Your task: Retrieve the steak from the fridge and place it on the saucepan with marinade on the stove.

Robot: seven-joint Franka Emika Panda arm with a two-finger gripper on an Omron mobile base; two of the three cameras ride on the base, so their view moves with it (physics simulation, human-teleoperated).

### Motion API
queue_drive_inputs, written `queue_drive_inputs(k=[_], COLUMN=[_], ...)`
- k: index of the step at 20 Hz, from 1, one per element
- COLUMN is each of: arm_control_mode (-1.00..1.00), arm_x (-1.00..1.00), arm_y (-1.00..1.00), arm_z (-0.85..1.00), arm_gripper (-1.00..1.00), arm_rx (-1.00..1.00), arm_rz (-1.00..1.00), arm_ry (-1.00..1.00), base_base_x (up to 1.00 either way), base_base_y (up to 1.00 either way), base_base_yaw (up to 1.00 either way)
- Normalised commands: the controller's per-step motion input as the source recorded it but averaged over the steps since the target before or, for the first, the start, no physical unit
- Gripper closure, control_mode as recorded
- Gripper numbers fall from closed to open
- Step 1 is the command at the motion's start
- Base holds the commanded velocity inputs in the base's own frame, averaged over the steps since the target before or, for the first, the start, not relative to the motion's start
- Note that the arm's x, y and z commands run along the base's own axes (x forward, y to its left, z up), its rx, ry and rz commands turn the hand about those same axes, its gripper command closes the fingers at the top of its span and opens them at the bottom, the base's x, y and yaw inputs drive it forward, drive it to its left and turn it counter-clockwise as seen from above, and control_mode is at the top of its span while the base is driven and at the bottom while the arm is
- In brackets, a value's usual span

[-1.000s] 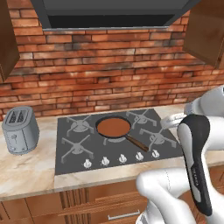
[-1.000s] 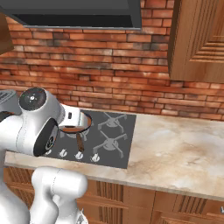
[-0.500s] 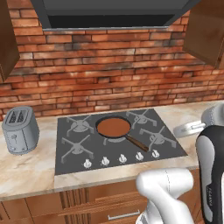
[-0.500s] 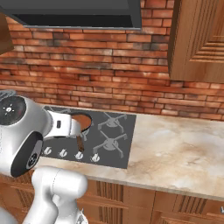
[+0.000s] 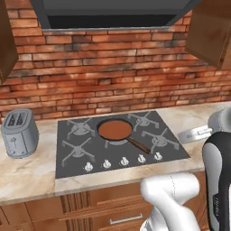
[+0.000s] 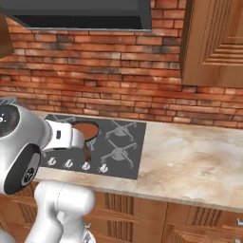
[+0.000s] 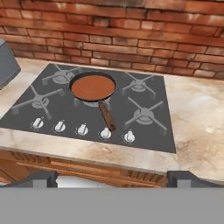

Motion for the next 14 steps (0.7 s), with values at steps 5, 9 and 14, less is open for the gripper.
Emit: queue_drive_inputs(k=[5, 9, 14], arm_control_mode=[1.0, 1.0, 1.0], arm_x=[0.0, 0.0, 0.0], arm_y=[0.0, 0.0, 0.0], arm_z=[0.0, 0.0, 0.0], arm_gripper=[-1.0, -1.0, -1.0], arm_rx=[0.0, 0.0, 0.0], arm_rz=[0.0, 0.0, 0.0], arm_ry=[0.0, 0.0, 0.0], base_base_x=[-0.99, -0.89, -0.67], base_base_y=[-0.35, -0.43, -0.32], base_base_yaw=[-0.32, -0.54, -0.51])
